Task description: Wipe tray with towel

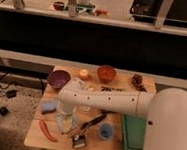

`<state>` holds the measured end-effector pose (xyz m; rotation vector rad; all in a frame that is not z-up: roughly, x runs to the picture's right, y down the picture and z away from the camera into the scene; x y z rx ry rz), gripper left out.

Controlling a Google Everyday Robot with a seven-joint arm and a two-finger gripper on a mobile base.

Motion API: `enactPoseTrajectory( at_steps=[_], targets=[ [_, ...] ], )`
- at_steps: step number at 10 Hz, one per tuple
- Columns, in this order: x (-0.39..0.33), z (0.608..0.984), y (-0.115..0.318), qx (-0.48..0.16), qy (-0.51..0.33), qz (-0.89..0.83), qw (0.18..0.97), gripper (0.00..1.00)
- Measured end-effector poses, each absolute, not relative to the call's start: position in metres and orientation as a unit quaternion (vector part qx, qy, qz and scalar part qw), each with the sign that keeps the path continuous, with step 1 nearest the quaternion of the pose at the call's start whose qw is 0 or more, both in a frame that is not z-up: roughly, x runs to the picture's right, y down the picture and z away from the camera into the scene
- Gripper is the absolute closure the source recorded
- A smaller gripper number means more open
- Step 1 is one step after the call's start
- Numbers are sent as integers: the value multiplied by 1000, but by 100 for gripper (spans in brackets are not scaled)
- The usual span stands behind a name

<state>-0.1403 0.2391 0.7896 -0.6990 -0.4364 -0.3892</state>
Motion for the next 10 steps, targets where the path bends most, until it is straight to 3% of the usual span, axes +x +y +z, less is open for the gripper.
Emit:
enactPoseTrajectory(
  at_steps=[5,6,10],
  targets=[
    [-135,801,242,-338,-223,-183,896,20],
    [-133,801,242,-335,-230,-183,895,24],
    [-132,802,247,-346,-234,-200,886,62]
  ],
)
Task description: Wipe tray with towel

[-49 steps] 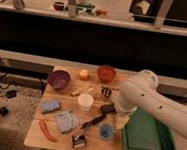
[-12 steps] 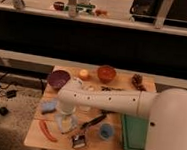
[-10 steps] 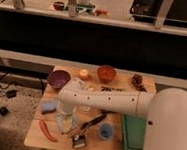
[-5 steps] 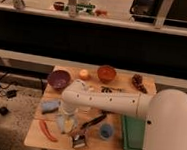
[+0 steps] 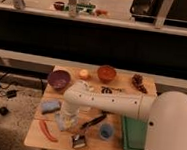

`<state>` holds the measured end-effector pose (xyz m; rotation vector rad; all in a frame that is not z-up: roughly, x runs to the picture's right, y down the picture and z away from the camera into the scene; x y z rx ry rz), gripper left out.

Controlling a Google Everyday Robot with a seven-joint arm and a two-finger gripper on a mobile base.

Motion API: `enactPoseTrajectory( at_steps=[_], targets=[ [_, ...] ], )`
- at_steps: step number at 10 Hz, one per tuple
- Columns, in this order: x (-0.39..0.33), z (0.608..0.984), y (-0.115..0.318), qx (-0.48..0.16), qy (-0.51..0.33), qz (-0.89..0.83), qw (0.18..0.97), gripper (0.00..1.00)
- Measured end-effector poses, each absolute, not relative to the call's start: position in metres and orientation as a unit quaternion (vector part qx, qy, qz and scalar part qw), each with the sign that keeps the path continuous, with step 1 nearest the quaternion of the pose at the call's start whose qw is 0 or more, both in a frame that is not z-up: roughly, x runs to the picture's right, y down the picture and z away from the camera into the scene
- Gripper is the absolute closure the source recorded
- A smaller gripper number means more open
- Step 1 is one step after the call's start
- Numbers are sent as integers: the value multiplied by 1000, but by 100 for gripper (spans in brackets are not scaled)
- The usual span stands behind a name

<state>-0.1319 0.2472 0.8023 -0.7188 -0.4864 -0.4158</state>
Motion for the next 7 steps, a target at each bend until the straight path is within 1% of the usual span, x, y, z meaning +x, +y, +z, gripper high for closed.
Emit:
enactPoseTrajectory(
  at_steps=[1,3,7],
  targets=[
    [-133,804,250,-353,-230,-211,882,65],
    [-134,807,255,-365,-222,-227,875,66],
    [-134,805,252,-364,-221,-231,875,99]
  ],
)
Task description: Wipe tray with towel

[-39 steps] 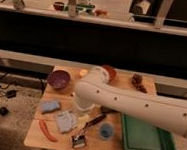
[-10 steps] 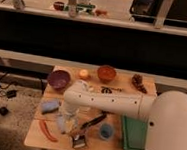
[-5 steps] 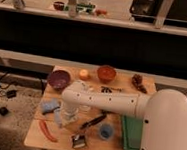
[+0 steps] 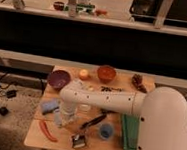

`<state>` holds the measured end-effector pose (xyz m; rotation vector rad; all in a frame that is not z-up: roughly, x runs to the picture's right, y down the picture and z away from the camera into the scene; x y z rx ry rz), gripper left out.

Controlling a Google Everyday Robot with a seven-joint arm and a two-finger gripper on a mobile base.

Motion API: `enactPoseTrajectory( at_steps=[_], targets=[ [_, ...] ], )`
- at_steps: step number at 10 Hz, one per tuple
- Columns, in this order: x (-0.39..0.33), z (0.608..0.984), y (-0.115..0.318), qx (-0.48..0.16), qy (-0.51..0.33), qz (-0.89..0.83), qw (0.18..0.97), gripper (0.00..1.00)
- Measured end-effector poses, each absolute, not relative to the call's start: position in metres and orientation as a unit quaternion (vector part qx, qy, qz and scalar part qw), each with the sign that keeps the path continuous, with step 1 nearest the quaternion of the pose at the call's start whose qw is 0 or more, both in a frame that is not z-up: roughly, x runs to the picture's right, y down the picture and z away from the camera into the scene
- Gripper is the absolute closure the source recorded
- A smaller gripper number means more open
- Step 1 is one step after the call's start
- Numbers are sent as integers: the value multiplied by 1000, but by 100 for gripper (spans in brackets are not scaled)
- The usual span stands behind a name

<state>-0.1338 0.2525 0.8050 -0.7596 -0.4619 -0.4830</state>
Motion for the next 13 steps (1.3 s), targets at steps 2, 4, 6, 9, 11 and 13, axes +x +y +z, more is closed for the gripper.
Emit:
enactPoseTrajectory(
  at_steps=[2,4,6,9,11,13],
  targets=[
    [-129,795,241,-350,-224,-225,881,100],
    [-125,769,219,-329,-235,-206,891,100],
    [-119,731,184,-301,-252,-179,902,100],
    [-94,680,135,-258,-270,-136,918,100],
    [-55,665,113,-234,-263,-106,930,100],
    [-22,667,102,-225,-247,-80,939,100]
  ],
)
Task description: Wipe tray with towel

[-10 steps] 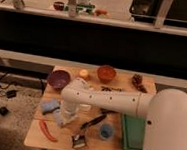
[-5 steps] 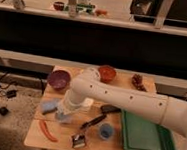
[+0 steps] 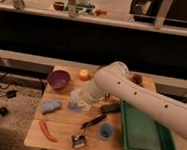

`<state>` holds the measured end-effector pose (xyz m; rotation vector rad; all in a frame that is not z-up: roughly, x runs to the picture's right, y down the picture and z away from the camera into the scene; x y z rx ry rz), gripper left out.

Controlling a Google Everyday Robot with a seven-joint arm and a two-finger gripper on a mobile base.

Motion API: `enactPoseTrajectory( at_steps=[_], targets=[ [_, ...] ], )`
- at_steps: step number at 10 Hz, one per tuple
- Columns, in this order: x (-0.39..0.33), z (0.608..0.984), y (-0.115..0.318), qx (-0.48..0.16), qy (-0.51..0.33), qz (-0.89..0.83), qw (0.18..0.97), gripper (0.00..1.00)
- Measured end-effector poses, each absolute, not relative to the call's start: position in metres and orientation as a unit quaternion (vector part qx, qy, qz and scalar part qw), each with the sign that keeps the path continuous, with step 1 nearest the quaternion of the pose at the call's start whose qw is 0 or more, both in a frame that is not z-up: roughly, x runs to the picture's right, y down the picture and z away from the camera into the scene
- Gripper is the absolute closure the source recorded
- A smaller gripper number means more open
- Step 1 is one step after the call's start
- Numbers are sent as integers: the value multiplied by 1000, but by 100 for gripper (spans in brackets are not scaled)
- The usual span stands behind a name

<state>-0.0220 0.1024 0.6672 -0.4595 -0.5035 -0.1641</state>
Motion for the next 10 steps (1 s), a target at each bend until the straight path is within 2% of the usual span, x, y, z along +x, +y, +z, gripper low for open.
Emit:
enactPoseTrajectory(
  at_steps=[3,10],
  targets=[
    [24,685,99,-232,-207,-41,950,100],
    [22,686,99,-233,-207,-42,949,100]
  ],
)
